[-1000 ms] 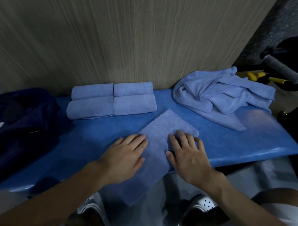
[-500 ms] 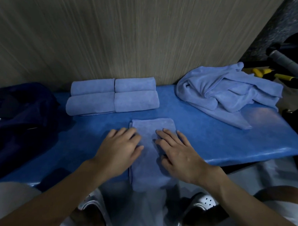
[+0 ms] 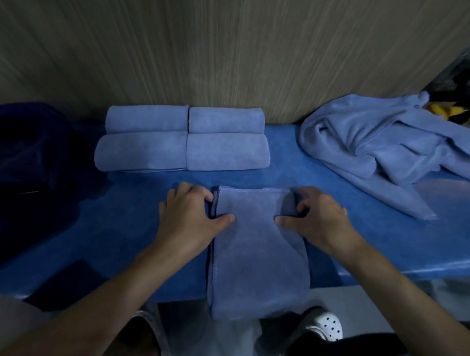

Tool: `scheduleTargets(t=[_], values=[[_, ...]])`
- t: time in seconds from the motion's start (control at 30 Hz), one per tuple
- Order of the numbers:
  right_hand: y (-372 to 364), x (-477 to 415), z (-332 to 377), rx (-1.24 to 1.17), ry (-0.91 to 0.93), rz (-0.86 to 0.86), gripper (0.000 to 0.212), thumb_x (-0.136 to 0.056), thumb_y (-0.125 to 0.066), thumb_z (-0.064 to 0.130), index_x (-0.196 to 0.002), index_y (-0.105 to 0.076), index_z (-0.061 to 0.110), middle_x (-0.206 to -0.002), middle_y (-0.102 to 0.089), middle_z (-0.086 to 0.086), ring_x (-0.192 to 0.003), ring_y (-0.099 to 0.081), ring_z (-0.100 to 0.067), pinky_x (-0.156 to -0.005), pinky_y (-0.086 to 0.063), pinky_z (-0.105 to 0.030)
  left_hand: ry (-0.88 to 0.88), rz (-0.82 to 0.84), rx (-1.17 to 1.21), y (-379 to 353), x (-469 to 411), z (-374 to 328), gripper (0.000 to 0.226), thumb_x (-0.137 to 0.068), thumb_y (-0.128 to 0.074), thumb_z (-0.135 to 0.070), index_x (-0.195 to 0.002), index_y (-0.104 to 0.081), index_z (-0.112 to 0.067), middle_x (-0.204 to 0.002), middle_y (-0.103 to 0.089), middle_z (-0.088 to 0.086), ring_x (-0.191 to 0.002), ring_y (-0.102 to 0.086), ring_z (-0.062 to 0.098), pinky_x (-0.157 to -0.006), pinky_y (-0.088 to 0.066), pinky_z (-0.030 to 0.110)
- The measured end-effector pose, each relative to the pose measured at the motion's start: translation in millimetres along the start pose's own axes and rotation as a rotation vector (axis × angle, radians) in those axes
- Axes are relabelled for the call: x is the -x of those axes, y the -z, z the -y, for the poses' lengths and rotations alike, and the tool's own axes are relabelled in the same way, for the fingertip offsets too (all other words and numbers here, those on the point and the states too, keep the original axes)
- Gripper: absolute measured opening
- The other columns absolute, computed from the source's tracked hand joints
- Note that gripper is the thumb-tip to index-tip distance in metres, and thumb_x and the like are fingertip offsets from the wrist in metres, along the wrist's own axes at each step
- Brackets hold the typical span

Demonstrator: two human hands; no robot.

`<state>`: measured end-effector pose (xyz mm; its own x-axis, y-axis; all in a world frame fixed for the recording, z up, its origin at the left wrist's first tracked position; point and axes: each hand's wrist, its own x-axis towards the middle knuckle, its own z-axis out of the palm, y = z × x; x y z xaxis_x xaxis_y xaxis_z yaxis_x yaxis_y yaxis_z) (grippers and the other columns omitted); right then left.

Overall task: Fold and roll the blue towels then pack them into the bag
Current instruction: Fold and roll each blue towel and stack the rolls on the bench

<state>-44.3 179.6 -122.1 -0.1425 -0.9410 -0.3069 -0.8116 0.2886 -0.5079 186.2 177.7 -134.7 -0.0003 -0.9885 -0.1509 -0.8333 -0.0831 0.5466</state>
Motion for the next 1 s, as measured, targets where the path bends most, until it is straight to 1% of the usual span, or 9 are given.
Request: scheduleTargets(t=[0.13,0.23,0.33,0.43,0.53,0.63,0.73,0.83,1.0], values=[[-1.8,-3.5,-11.7,-0.248,0.044,0.031,0.032,-0.071,-0.078,0.03,-0.064,-0.049,0.02,-0.052,-0.043,0.012,-0.055,-0.04,-0.009,-0.075,-0.034,-0.045,-0.001,-0.006,0.2,3.4,-3.6,1.7,0.027,-0.076,-0.081,-0.037,-0.088,-0.059,-0.027,-0.089,-0.052,-0.019,-0.093,-0.054,0.009,-0.088,-0.043,0.027],[-1.0,0.3,-13.2,-0.262,0.091,0.042,0.032,-0.074,-0.074,0.034,-0.069,-0.053,0.01,-0.056,-0.049,0.008,-0.059,-0.046,-0.013,-0.083,-0.042,-0.055,0.016,0.026,0.324,5.7,-5.0,1.4,0.02,-0.079,-0.081,-0.025,-0.083,-0.061,-0.023,-0.085,-0.059,-0.015,-0.073,-0.054,-0.002,-0.063,-0.039,0.009],[8.6,6.5,-4.2,-0.381,0.141,0.055,0.014,-0.08,-0.077,0.018,-0.076,-0.065,0.01,-0.073,-0.067,-0.008,-0.068,-0.062,-0.024,-0.078,-0.053,-0.048,0.045,0.048,0.421,9.6,-6.8,-1.0,0.02,-0.081,-0.079,-0.02,-0.078,-0.059,-0.02,-0.083,-0.066,-0.007,-0.058,-0.059,0.004,-0.054,-0.041,0.014],[19.8,8.5,-0.2,-0.523,0.146,0.115,0.012,-0.083,-0.073,0.007,-0.085,-0.064,0.0,-0.074,-0.069,-0.011,-0.057,-0.061,-0.02,-0.053,-0.051,-0.03,0.106,0.134,0.63,17.0,-7.8,-5.3,0.017,-0.086,-0.073,-0.008,-0.086,-0.055,-0.006,-0.066,-0.066,0.005,-0.045,-0.063,0.018,-0.039,-0.041,0.023],[22.1,6.0,-2.6,-0.574,0.099,0.15,0.016,-0.087,-0.069,0.005,-0.087,-0.057,-0.006,-0.057,-0.061,-0.005,-0.041,-0.052,-0.016,-0.039,-0.035,-0.024,0.177,0.179,0.808,22.0,-8.9,-8.4,0.018,-0.087,-0.07,-0.001,-0.089,-0.052,-0.004,-0.066,-0.063,0.006,-0.051,-0.068,0.028,-0.039,-0.044,0.026],[20.8,5.1,-1.5,-0.652,0.073,0.144,0.013,-0.087,-0.066,-0.001,-0.089,-0.055,-0.006,-0.054,-0.061,-0.008,-0.042,-0.059,-0.018,-0.035,-0.037,-0.023,0.186,0.137,0.917,24.3,-11.5,-10.0,0.016,-0.087,-0.069,0.003,-0.092,-0.055,-0.003,-0.07,-0.067,0.007,-0.06,-0.071,0.032,-0.046,-0.051,0.029],[17.9,3.3,2.1,-0.781,0.067,0.121,0.011,-0.087,-0.064,-0.007,-0.093,-0.055,-0.004,-0.076,-0.067,-0.024,-0.059,-0.07,-0.026,-0.048,-0.055,-0.028,0.086,0.064,0.904,22.0,-13.6,-10.9,0.019,-0.087,-0.067,0.004,-0.1,-0.062,-0.01,-0.076,-0.073,0.002,-0.068,-0.073,0.028,-0.056,-0.057,0.03],[14.5,-0.6,2.7,-0.887,0.108,0.094,0.023,-0.085,-0.064,-0.011,-0.104,-0.056,-0.001,-0.095,-0.07,-0.02,-0.08,-0.073,-0.032,-0.072,-0.061,-0.032,-0.038,-0.011,0.886,17.2,-15.2,-11.1,0.03,-0.088,-0.064,0.008,-0.1,-0.069,-0.02,-0.081,-0.075,-0.005,-0.073,-0.073,0.017,-0.064,-0.057,0.023],[11.9,-2.6,-4.0,-0.802,0.231,0.097,0.015,-0.084,-0.068,-0.006,-0.099,-0.066,-0.004,-0.088,-0.073,-0.02,-0.08,-0.071,-0.022,-0.072,-0.056,-0.024,-0.232,-0.003,0.703,13.7,-10.5,-5.6,0.037,-0.084,-0.071,0.003,-0.089,-0.071,-0.033,-0.088,-0.074,-0.006,-0.079,-0.068,0.006,-0.074,-0.055,0.022]])
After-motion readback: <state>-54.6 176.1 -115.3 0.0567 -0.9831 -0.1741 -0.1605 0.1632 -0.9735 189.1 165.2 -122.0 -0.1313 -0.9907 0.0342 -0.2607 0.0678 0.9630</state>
